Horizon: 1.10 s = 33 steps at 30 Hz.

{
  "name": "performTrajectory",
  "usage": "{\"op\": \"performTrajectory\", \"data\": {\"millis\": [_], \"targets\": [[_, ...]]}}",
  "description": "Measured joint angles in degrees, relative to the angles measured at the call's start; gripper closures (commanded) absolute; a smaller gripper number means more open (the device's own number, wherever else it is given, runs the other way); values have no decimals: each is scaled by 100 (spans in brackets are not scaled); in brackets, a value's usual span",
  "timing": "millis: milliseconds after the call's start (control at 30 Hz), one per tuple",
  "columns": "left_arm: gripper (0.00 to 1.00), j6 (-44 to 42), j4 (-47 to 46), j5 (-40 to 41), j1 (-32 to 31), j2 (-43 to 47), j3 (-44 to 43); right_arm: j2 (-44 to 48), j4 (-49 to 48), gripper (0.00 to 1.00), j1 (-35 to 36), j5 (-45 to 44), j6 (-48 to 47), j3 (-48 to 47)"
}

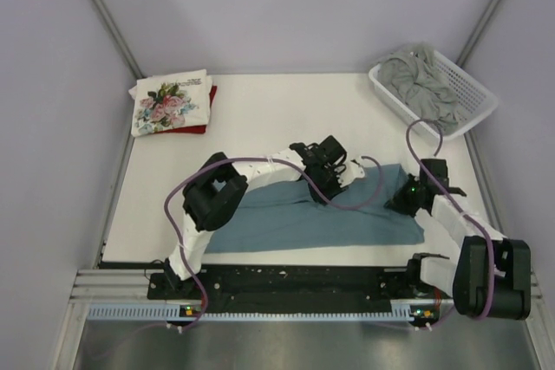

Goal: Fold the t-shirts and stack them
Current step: Fold the other side of the tshirt into a rectangle, then rotate the tshirt 90 degrees

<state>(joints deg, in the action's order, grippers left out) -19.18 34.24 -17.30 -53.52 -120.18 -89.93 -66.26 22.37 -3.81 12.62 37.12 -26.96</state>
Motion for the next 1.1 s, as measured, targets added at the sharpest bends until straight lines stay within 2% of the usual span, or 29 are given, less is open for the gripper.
{"op": "performTrajectory", "data": {"millis": [100, 200, 400, 500, 600, 633, 700, 767, 867, 1033, 1100], "targets": [[70, -50, -22, -39, 0, 9, 98, 111, -50, 100, -385, -61, 13, 118], [60, -164, -72, -26, 0, 72, 192, 210, -46, 100, -699, -125, -7, 149], [47, -516, 214, -229, -26, 365, 317, 352, 83, 100, -767, -175, -223, 94], [46, -706, 590, -503, -15, 695, 282, 546, 352, 83, -769, -358, -389, -151], [54, -872, 874, -584, 37, 1176, 197, 719, 431, 73, -769, -544, -573, -525], [63, -920, 951, -573, 61, 1338, 173, 710, 413, 71, -769, -564, -638, -627], [76, -1021, 1082, -511, 223, 1718, 168, 520, 387, 66, -730, -590, -815, -879], [85, -1075, 1108, -407, 533, 1998, 243, 199, 367, 61, -634, -629, -968, -1075], [87, -1141, 1132, -208, 1486, 2337, 588, -262, 361, 58, -356, -695, -1209, -1257], [87, -1346, 1075, 424, 3300, 2597, 1631, -850, 365, 60, -197, -841, -1440, -1523], [87, -1456, 1023, 704, 3762, 2741, 2236, -1110, 299, 65, -192, -839, -1510, -1604]]}}
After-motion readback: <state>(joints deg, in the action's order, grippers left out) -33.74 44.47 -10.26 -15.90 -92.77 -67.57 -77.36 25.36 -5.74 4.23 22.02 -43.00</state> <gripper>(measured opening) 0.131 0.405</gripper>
